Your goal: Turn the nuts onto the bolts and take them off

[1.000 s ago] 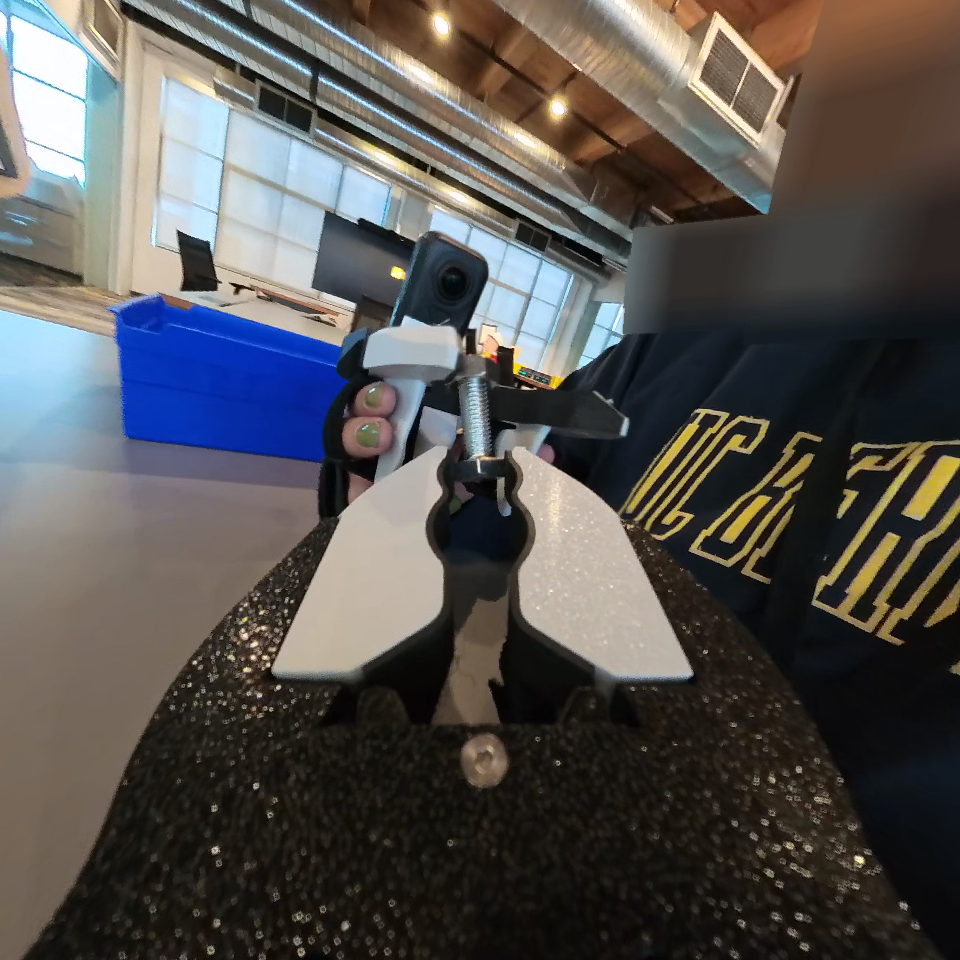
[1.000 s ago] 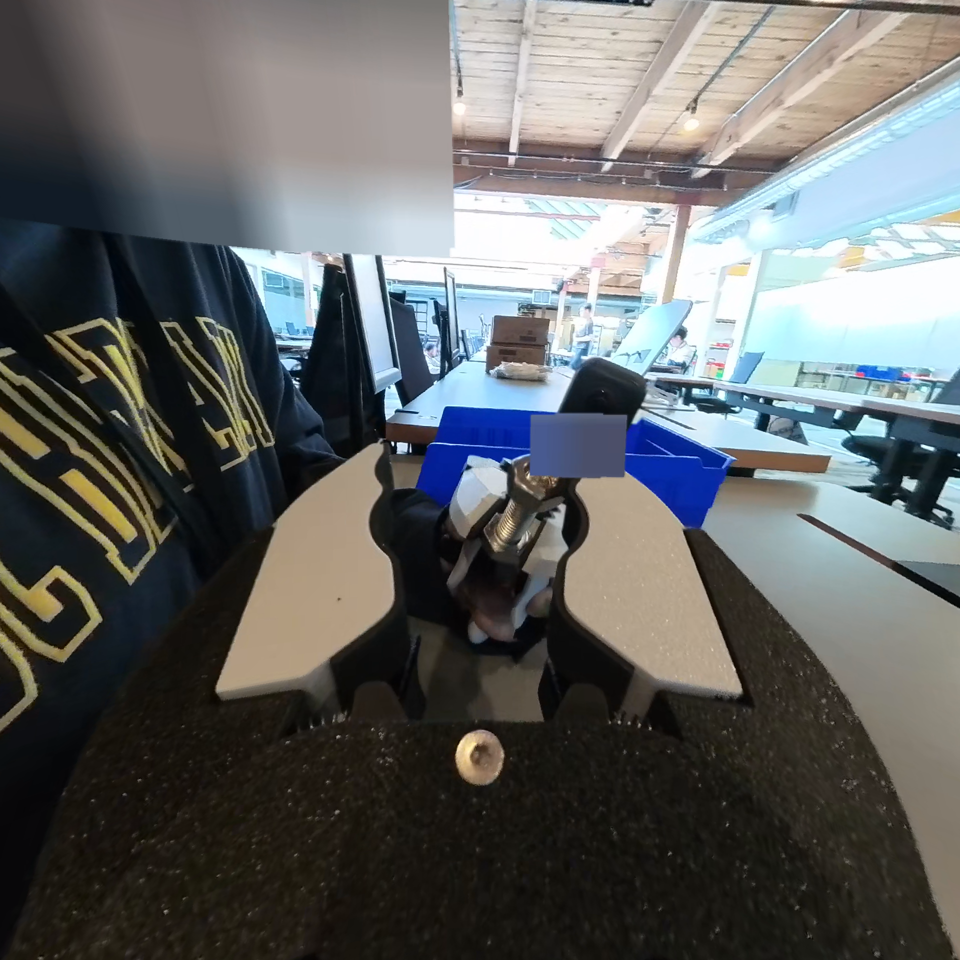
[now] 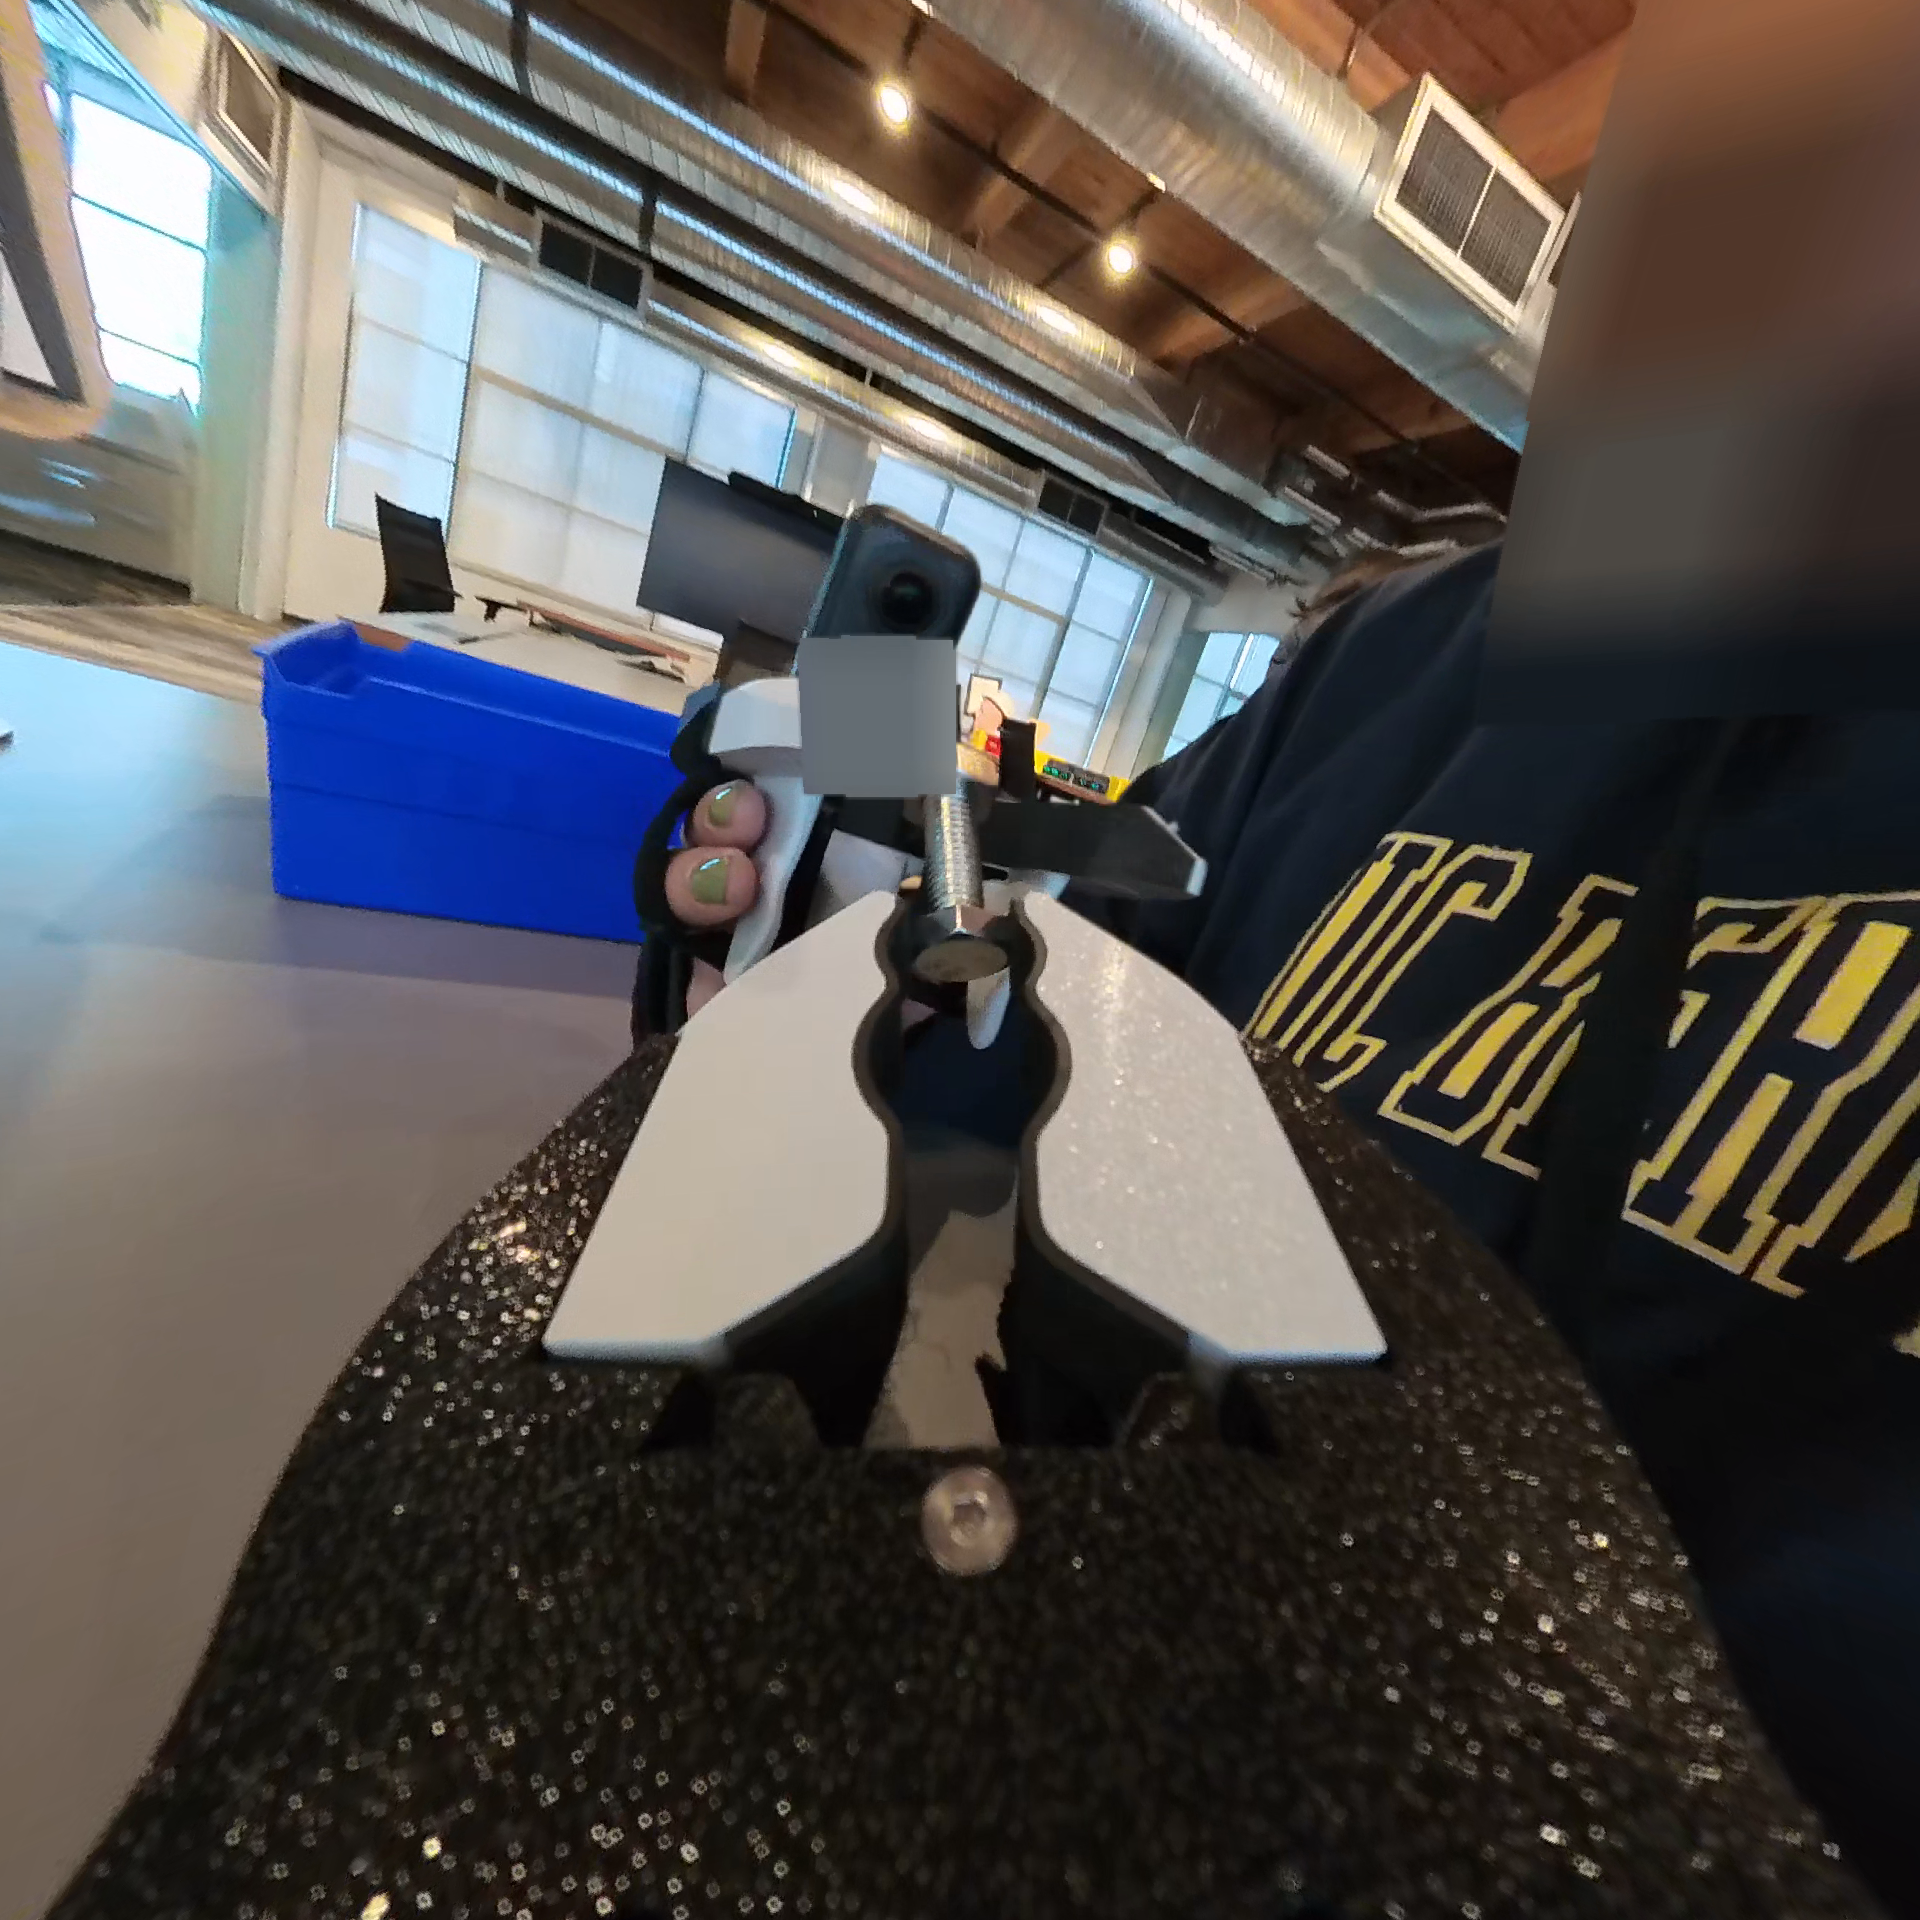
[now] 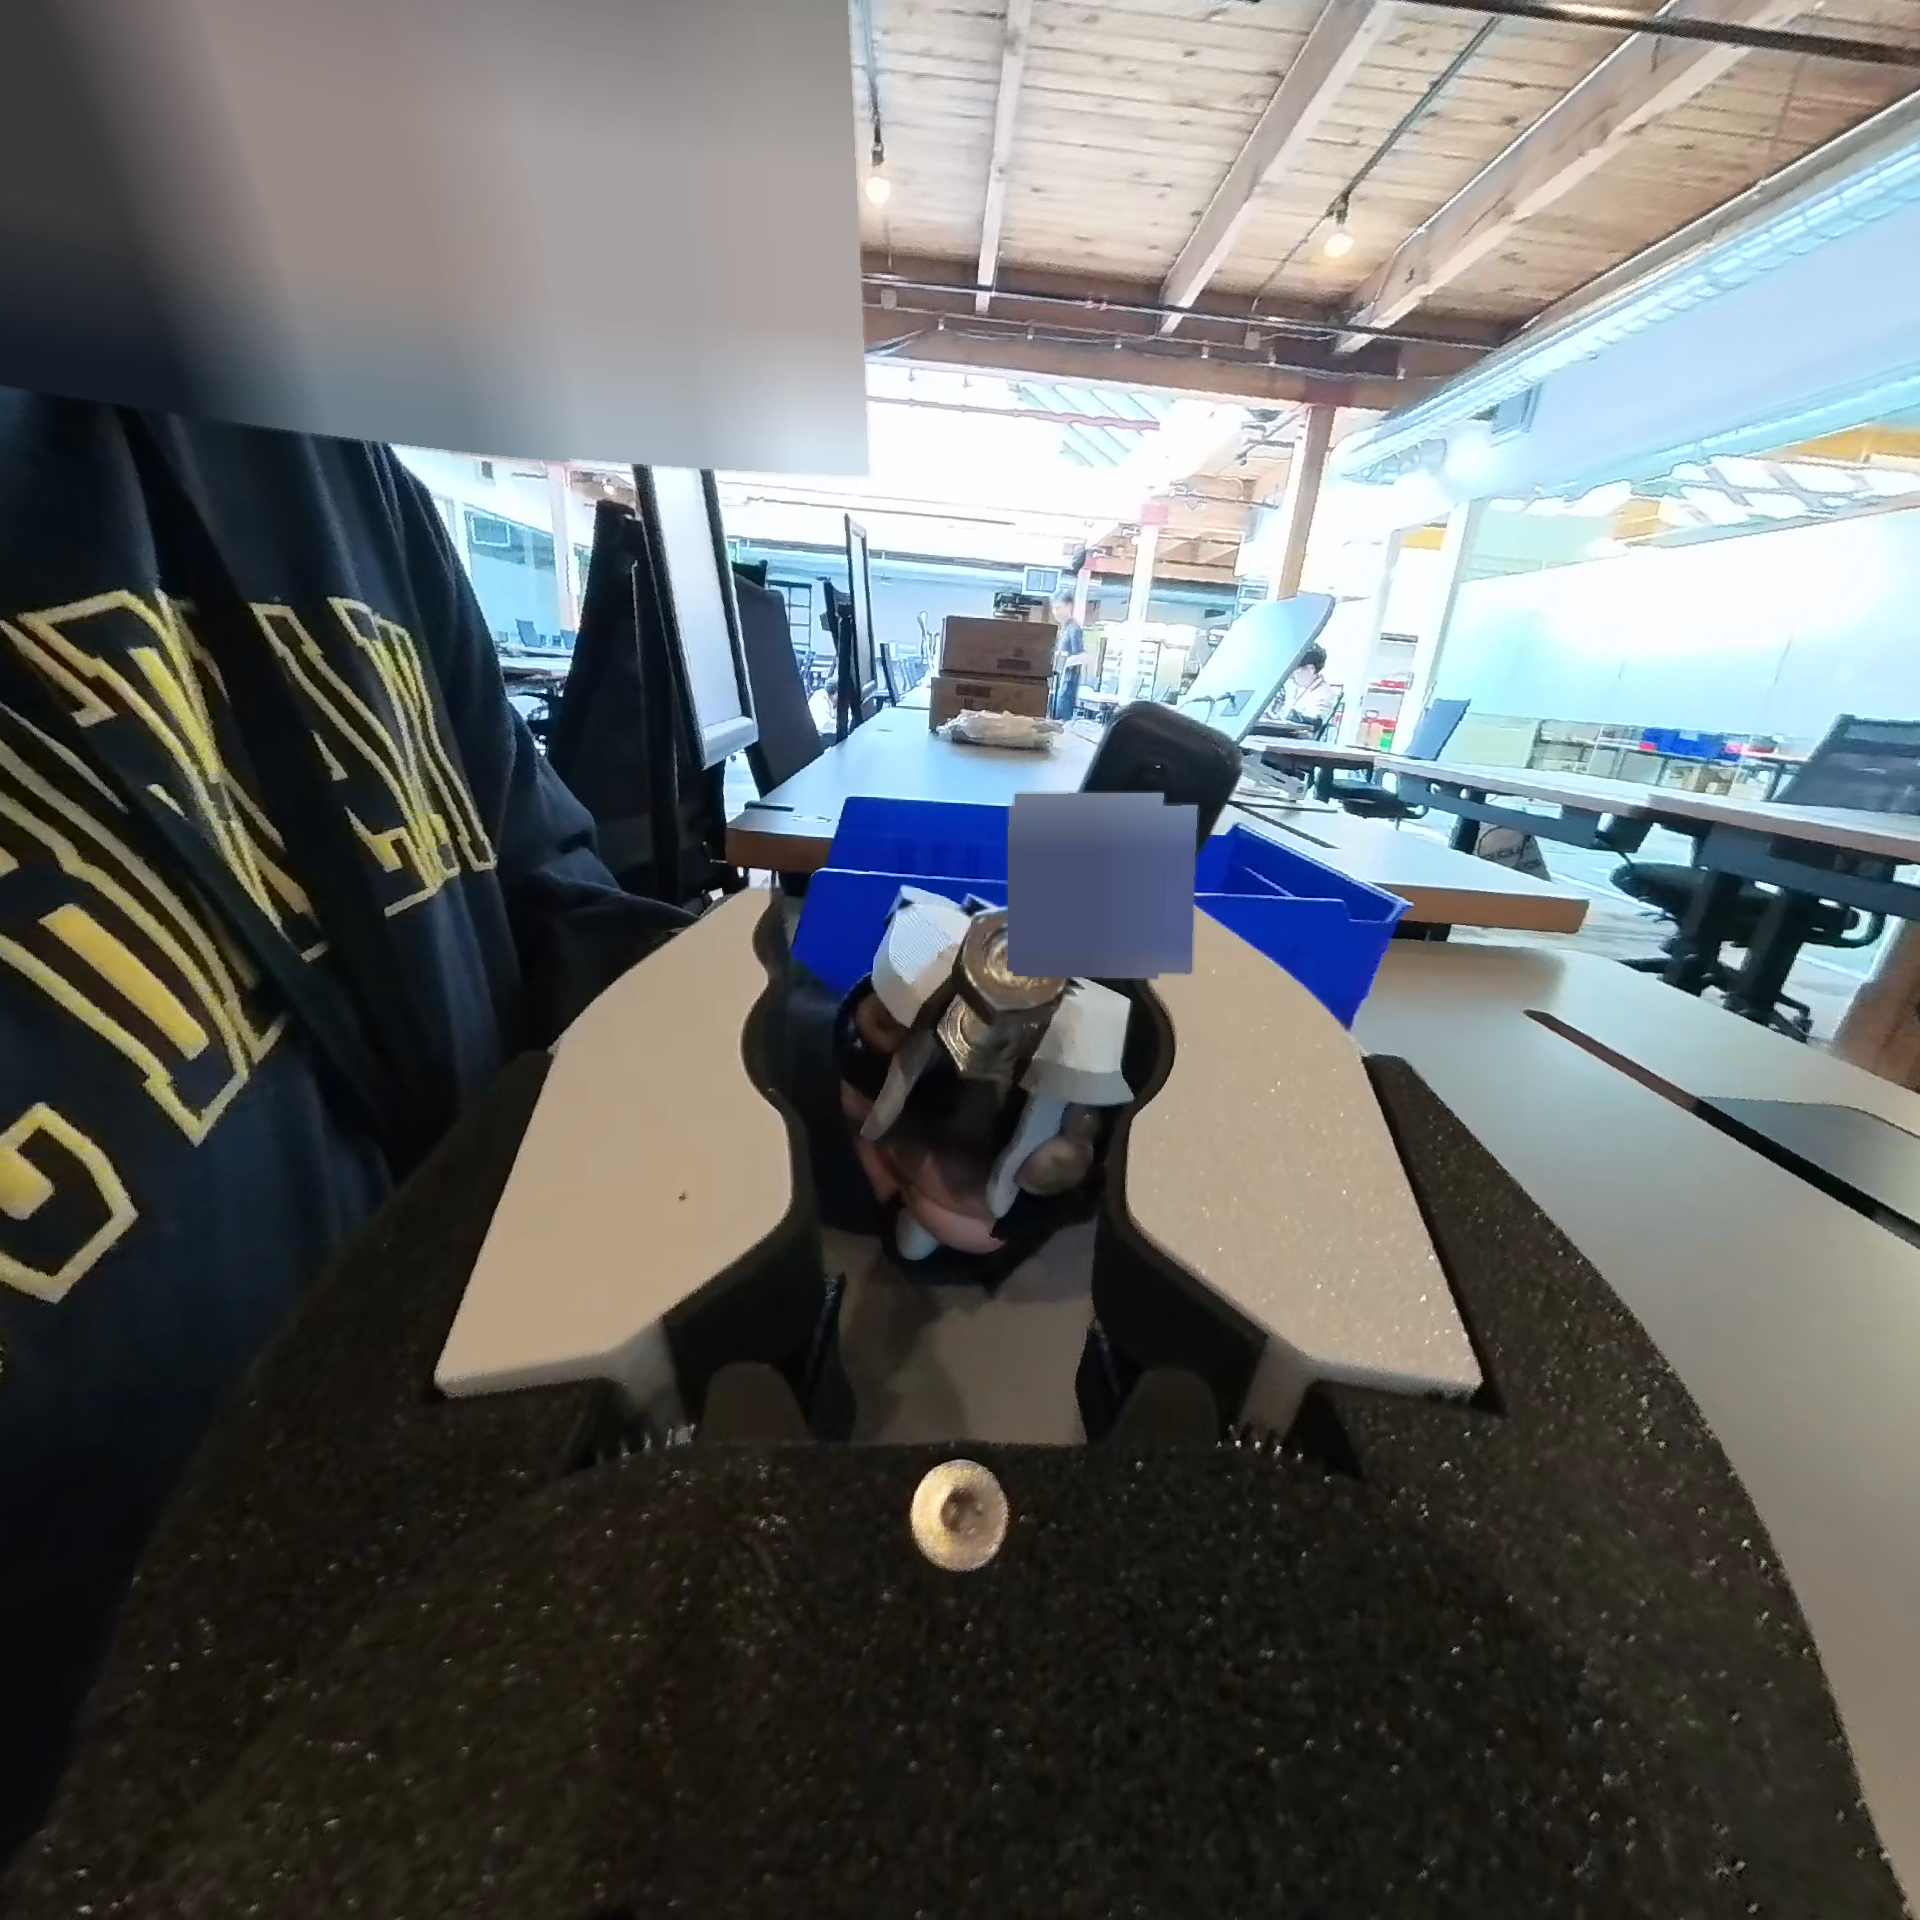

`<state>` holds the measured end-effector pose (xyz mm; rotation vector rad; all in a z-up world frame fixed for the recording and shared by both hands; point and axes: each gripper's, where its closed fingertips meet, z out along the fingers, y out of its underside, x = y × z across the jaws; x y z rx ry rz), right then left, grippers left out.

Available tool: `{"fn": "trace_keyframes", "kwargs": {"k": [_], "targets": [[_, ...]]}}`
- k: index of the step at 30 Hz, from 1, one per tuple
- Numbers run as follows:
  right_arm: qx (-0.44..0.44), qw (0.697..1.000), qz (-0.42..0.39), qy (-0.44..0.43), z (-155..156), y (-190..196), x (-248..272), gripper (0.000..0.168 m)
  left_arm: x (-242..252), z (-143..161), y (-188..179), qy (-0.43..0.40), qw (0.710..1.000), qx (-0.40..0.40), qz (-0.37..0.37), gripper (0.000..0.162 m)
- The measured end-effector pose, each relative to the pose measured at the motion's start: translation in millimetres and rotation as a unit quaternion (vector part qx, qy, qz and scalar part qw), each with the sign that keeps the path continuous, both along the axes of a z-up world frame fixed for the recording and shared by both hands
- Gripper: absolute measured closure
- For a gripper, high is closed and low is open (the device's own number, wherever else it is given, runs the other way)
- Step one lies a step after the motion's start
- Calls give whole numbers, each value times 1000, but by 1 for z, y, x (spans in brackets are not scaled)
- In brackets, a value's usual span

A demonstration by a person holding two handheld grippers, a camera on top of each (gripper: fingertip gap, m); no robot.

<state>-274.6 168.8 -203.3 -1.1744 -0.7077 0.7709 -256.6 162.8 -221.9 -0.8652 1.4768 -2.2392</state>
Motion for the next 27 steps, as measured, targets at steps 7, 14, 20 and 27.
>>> {"fn": "trace_keyframes", "kwargs": {"k": [7,14,20,27], "targets": [[-1,1000,10,1,0,-2,-1,111,2,1,5,-2,1000,-4,13,145],[-10,1000,1,5,-1,1,3,110,-1,8,18,-21,999,-18,38,145],[-29,999,-6,18,-1,6,11,116,-3,10,23,-24,998,-25,46,145],[5,1000,7,17,5,-3,3,111,3,-3,8,14,1000,4,21,145]]}}
